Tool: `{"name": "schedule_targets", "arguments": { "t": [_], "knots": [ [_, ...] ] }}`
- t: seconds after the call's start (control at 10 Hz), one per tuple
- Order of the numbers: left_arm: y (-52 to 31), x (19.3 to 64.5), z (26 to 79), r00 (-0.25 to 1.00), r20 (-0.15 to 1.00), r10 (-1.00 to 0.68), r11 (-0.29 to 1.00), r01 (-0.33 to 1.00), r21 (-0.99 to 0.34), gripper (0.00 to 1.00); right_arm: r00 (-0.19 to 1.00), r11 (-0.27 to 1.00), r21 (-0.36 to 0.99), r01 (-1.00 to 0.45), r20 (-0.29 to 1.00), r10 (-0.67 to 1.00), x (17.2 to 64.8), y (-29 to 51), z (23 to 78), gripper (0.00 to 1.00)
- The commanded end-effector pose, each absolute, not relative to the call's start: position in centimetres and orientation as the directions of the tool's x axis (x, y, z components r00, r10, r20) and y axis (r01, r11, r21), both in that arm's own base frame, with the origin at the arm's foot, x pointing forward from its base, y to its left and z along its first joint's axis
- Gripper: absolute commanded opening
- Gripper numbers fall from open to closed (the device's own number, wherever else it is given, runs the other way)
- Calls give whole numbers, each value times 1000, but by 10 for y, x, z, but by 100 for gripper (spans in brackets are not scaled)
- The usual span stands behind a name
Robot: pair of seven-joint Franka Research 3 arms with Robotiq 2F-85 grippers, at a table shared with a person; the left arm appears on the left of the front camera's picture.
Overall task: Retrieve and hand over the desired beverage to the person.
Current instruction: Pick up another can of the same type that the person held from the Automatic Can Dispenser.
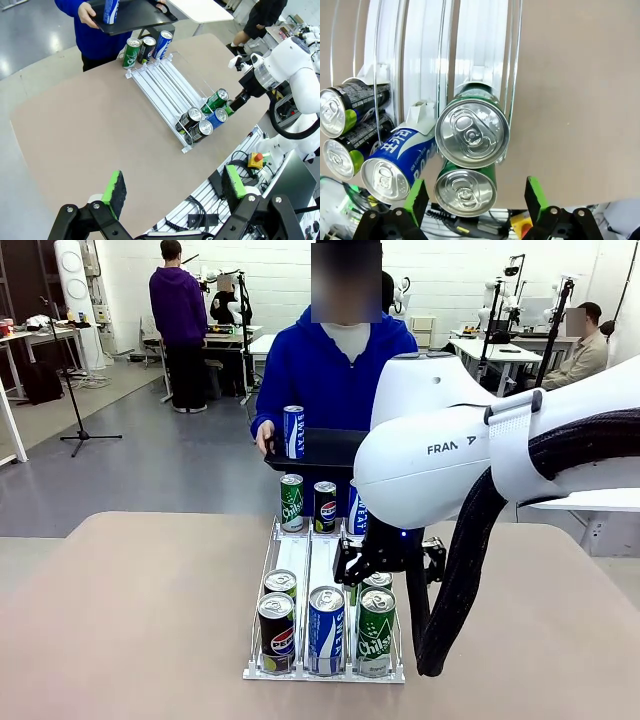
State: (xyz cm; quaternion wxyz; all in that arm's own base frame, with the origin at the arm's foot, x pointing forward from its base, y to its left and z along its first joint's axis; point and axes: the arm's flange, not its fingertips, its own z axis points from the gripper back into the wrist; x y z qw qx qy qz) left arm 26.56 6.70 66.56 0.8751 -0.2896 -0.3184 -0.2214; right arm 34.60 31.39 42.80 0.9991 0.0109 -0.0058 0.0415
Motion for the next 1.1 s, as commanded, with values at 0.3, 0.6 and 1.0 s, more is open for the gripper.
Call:
{"name": "schedule_targets", "arguments": {
  "t": [0.3,0.6,1.0],
  "knots": [
    [67,266,665,692,694,-201,733,576,-362,100,993,993,19,-115,-4,115,356,312,418,100],
    [67,266,665,692,694,-201,733,576,-362,100,989,990,24,-142,-27,142,355,311,418,0],
    [67,266,665,692,694,-201,733,576,-362,100,989,990,32,-139,-45,141,356,311,418,0]
  ]
}}
